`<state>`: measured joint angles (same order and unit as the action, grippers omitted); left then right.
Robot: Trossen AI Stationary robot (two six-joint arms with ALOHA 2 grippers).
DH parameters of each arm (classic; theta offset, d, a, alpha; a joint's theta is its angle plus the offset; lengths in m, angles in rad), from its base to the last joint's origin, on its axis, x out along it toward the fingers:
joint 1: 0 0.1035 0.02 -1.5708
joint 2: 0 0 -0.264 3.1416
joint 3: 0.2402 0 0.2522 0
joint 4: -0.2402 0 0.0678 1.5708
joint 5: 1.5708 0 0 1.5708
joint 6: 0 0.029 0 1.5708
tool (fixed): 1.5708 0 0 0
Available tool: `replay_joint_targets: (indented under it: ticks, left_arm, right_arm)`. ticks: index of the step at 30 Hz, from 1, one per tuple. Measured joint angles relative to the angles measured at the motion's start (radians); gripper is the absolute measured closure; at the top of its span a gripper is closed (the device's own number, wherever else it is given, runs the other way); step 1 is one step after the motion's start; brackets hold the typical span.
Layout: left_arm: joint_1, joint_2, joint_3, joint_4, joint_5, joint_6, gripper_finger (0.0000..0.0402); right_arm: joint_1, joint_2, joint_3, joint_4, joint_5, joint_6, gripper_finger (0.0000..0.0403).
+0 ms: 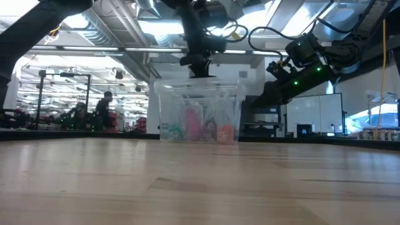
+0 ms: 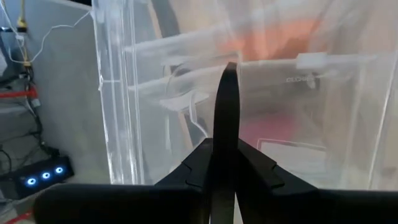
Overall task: Roll bandage
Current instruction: Close the transparent container
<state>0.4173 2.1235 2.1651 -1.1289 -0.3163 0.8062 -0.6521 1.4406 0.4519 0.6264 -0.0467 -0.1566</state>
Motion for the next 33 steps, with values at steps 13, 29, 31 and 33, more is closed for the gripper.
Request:
replay_joint_targets:
  ticks: [13,29,31,33]
  left_arm:
    - [-0.010,-0.017,0.000,-0.013,-0.048,0.013,0.0357]
    - [-0.009,-0.030,0.000,-0.032,-0.085,0.016,0.0357]
    - [-0.009,-0.030,0.000,-0.033,-0.047,0.000,0.0357]
    - [-0.008,-0.029,0.000,-0.031,-0.026,-0.012,0.0357]
  right_arm:
    - [-0.001,0.000,0.000,0.000,-0.018,0.002,0.0181]
    - [0.000,0.000,0.000,-0.001,-0.018,0.002,0.0181]
    - [0.000,0.000,0.000,-0.001,-0.018,0.002,0.0181]
    - [0.000,0.000,0.000,-0.001,-0.018,0.002,0.0181]
